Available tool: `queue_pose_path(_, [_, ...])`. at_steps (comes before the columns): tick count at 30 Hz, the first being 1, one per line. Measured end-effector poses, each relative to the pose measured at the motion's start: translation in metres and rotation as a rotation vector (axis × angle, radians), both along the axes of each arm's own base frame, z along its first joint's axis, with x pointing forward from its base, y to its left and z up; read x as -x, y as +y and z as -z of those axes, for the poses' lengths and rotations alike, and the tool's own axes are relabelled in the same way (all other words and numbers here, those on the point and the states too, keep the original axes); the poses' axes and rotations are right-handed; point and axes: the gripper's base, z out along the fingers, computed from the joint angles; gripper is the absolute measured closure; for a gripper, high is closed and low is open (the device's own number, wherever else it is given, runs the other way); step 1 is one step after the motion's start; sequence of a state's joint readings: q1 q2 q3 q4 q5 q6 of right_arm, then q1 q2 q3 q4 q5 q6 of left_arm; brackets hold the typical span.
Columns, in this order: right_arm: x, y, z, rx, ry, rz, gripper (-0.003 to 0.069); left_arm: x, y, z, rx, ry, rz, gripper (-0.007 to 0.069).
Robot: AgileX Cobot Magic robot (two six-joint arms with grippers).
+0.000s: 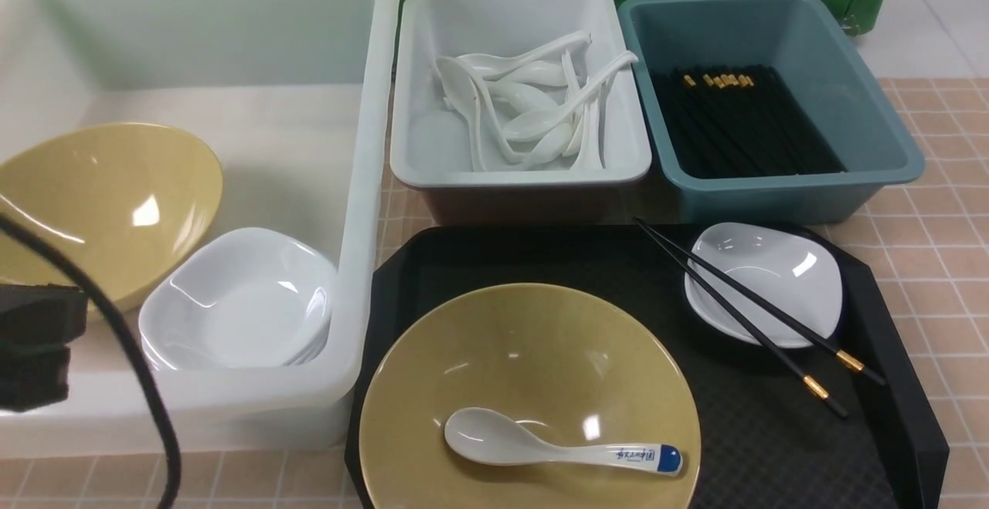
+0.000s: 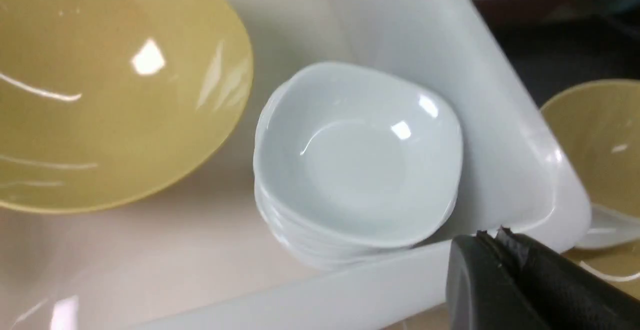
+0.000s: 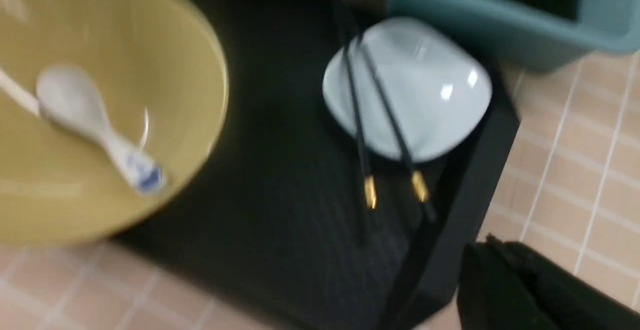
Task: On brown table put chopsticks spoon bowls plates into blue grey white boxes.
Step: 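Move the grippers toward the tableware on the black tray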
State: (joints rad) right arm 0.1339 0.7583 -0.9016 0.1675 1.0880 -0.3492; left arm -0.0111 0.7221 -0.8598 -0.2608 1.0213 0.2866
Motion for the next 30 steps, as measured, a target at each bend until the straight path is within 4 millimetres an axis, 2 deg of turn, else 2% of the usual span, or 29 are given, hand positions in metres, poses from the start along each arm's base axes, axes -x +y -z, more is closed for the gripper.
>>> queue_pose_path(1, [-0.014,0.004,-0.004,0.019,0.049,-0.031,0.0622,-0.012,-0.007,-0.002,-0.003,0.047,0.057,0.0623])
queue_pose_path(5, [-0.046,0.017,-0.007,0.036,0.101,-0.085,0.0622,-0.029,-0.037,-0.006,-0.012,0.108,0.258,0.0623])
queue_pose_path(7, [-0.057,0.023,-0.005,0.04,0.116,-0.106,0.0622,-0.035,-0.049,-0.005,-0.023,0.13,0.325,0.0623])
queue_pose_path(8, [-0.075,0.032,0.0,0.05,0.146,-0.13,0.0619,-0.04,-0.067,-0.005,-0.037,0.147,0.421,0.0623])
queue_pose_path(9, [-0.077,0.034,0.001,0.052,0.147,-0.137,0.0618,-0.041,-0.069,-0.005,-0.039,0.149,0.43,0.0623])
queue_pose_path(14, [-0.119,0.059,0.025,0.1,0.254,-0.221,0.058,-0.061,-0.111,0.001,-0.08,0.207,0.573,0.0623])
queue_pose_path(17, [-0.144,0.068,0.04,0.116,0.306,-0.232,0.0514,-0.072,-0.125,0.007,-0.103,0.236,0.604,0.0623])
queue_pose_path(18, [-0.146,0.068,0.041,0.117,0.31,-0.233,0.0508,-0.073,-0.126,0.008,-0.104,0.238,0.605,0.0623])
queue_pose_path(21, [-0.177,0.077,0.061,0.137,0.35,-0.231,0.0368,-0.088,-0.136,0.021,-0.143,0.249,0.607,0.0623])
queue_pose_path(22, [-0.178,0.078,0.062,0.137,0.351,-0.23,0.0353,-0.088,-0.136,0.021,-0.143,0.252,0.607,0.0623])
queue_pose_path(25, [-0.199,0.084,0.083,0.147,0.373,-0.225,0.0221,-0.1,-0.141,0.032,-0.182,0.241,0.611,0.0623])
queue_pose_path(27, [-0.204,0.085,0.09,0.151,0.38,-0.224,0.0191,-0.104,-0.142,0.034,-0.193,0.228,0.612,0.0623])
queue_pose_path(30, [-0.221,0.088,0.115,0.18,0.406,-0.221,0.013,-0.114,-0.146,0.042,-0.217,0.199,0.614,0.0623])
